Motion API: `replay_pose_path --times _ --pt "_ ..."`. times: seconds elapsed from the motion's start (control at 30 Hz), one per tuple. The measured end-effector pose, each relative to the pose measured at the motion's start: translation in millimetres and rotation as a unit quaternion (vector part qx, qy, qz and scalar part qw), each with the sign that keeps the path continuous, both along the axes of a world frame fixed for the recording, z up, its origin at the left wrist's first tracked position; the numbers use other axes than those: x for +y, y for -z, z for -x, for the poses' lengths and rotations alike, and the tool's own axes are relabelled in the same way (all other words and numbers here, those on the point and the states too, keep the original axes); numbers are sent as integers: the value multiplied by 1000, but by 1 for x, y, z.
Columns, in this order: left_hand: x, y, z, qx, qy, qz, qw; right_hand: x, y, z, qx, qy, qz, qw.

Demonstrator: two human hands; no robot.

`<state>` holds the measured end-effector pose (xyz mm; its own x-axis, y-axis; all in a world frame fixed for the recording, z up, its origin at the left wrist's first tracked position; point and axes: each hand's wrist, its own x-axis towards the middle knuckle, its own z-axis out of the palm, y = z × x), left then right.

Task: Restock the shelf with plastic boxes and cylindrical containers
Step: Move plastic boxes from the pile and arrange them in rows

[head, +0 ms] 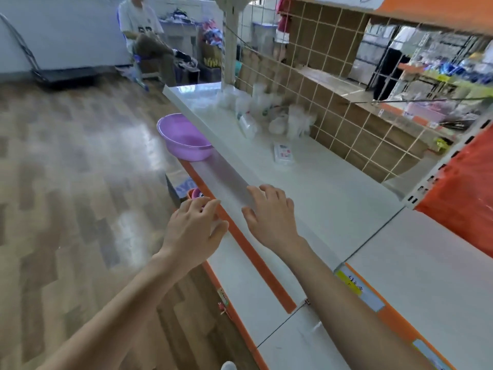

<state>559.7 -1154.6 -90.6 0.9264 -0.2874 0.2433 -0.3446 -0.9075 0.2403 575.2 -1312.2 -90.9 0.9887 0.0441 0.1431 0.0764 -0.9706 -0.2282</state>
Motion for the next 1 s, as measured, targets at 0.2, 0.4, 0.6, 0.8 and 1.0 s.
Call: replay_pose_path --times 0.2,0.4,0.6,0.8,1.0 --pt "21 14 -57 30 -34 42 998 14 3 -58 -1 -16 -3 1000" --pt "41 19 -115 56 -23 48 997 29 11 -112 7 10 -1 1000" --pt "71 21 -187 61 58 35 996 59 17 -159 28 82 -10 996" --pt "89 18 -250 68 126 19 989 85 12 -193 39 146 -29 988" --pt "88 18 -283 66 182 13 981 91 11 -206 46 201 -36 978"
